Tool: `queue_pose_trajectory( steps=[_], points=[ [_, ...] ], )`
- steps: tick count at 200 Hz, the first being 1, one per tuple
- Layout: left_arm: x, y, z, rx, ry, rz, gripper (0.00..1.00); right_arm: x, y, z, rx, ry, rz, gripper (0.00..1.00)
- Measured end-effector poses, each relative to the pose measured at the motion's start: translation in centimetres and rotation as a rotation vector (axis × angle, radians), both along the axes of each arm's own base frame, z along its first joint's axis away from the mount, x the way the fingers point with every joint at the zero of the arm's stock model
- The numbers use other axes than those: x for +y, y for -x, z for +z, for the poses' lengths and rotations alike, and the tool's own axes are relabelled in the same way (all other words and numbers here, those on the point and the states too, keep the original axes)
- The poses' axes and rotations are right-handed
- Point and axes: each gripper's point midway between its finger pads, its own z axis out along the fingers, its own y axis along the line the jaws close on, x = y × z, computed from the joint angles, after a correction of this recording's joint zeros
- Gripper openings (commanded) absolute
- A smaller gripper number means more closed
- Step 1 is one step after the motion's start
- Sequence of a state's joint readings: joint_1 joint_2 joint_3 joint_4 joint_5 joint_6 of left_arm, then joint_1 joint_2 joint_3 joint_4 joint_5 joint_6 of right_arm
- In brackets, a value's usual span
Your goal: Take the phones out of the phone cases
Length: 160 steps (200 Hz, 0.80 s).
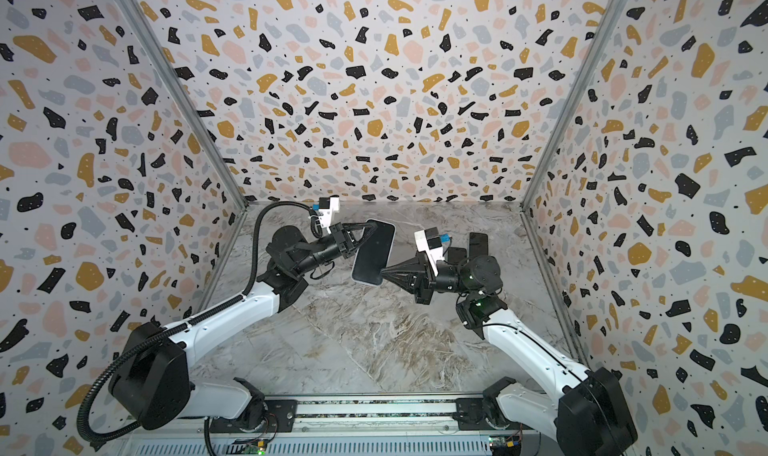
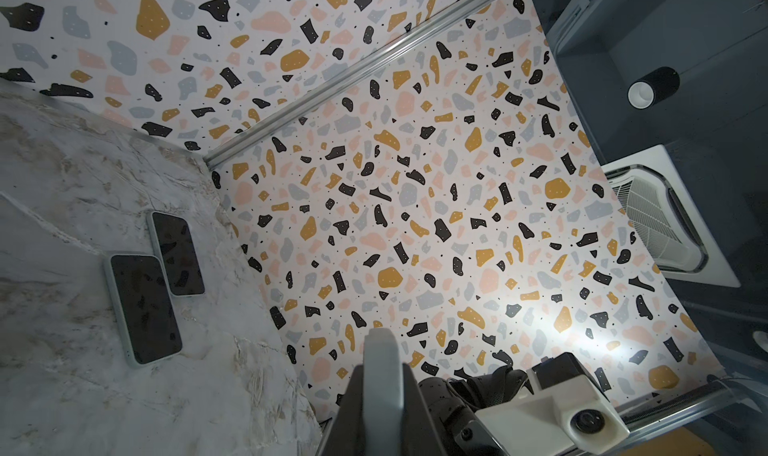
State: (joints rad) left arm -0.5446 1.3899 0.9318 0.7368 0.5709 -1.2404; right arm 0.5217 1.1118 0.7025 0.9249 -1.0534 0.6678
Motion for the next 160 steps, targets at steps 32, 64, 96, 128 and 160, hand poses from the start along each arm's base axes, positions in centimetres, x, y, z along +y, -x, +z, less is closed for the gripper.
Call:
queue_pose_trajectory(
  steps=[32,64,96,128,160],
  points=[
    [0.2,-0.1,0.4,-0.009,0.008,0.01,0.0,-0.5,-0.8,-0.9,0.065,0.015,-0.035,0.5],
    [0.6,0.1,1.4,-0.035,0.032,0.017,0.0,-1.6,-0.4,-2.7,0.168,0.009,-0.059,0.61],
    [0.8,0.4,2.5,-0.065,0.064,0.014,0.0,-1.3,1.0,-4.2,0.213,0.011,-0.021,0.61],
    [0.7,0.6,3.0,-0.078,0.081,0.007,0.0,-0.6,2.1,-4.2,0.186,0.015,0.02,0.6],
    [0.3,1.2,3.4,-0.09,0.092,-0.009,0.0,0.2,1.6,-4.6,0.18,0.042,0.044,0.59]
  ],
)
